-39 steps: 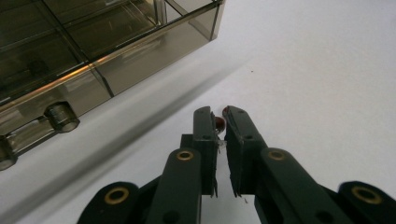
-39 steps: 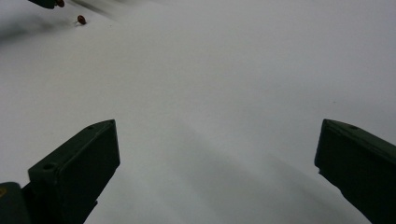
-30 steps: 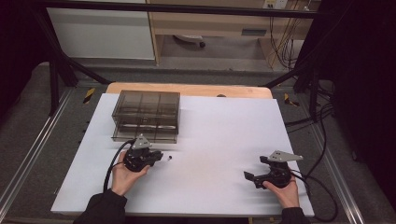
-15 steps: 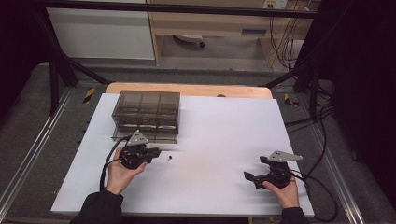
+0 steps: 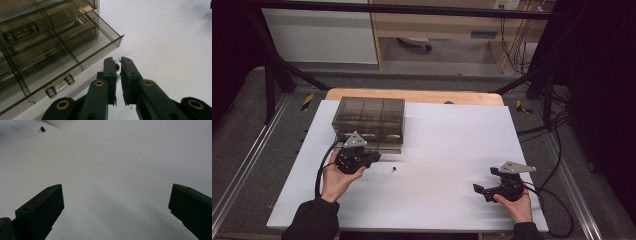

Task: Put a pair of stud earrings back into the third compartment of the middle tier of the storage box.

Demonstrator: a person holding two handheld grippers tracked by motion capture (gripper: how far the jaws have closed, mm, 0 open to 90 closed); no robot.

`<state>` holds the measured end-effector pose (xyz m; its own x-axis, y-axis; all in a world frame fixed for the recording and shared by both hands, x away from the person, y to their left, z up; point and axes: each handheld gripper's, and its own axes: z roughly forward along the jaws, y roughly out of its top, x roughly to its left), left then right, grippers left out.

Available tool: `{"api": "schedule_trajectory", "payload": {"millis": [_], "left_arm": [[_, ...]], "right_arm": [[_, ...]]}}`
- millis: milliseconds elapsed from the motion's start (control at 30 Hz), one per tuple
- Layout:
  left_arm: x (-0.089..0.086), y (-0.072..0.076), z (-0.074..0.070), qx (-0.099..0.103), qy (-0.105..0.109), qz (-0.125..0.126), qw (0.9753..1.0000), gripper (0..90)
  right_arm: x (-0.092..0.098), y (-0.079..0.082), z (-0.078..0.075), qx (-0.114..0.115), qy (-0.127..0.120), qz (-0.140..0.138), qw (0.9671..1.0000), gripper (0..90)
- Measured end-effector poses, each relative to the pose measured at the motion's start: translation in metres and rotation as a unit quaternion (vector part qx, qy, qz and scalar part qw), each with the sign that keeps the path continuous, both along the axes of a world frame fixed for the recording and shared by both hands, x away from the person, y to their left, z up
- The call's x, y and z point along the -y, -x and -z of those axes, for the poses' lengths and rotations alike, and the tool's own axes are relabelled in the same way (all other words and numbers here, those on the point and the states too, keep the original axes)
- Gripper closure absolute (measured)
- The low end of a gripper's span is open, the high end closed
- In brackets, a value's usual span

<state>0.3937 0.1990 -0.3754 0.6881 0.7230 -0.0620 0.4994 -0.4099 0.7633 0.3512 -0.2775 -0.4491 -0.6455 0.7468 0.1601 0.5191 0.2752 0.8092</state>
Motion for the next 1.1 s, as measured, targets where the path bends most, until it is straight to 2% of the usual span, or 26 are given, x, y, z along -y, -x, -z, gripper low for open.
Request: {"api": "schedule_trajectory", "payload": {"millis": [233, 533, 767, 1100], "left_arm": [[0.002, -0.012, -0.01, 0.004, -0.008, -0.003, 1.0, 82.1], [0.009, -0.028, -0.012, 0.003, -0.014, -0.012, 0.9998, 82.2], [0.015, -0.039, -0.008, 0.002, -0.026, -0.017, 0.9995, 82.2], [0.023, -0.055, 0.003, -0.001, -0.031, -0.031, 0.999, 82.2]], "right_arm": [[0.0, 0.0, 0.0, 0.0, 0.0, 0.0, 1.0, 0.7], [0.0, 0.0, 0.0, -0.001, 0.0, 0.0, 1.0, 0.8], [0.0, 0.0, 0.0, 0.0, 0.002, -0.001, 1.0, 0.7], [0.0, 0.0, 0.0, 0.0, 0.002, -0.001, 1.0, 0.7]]}}
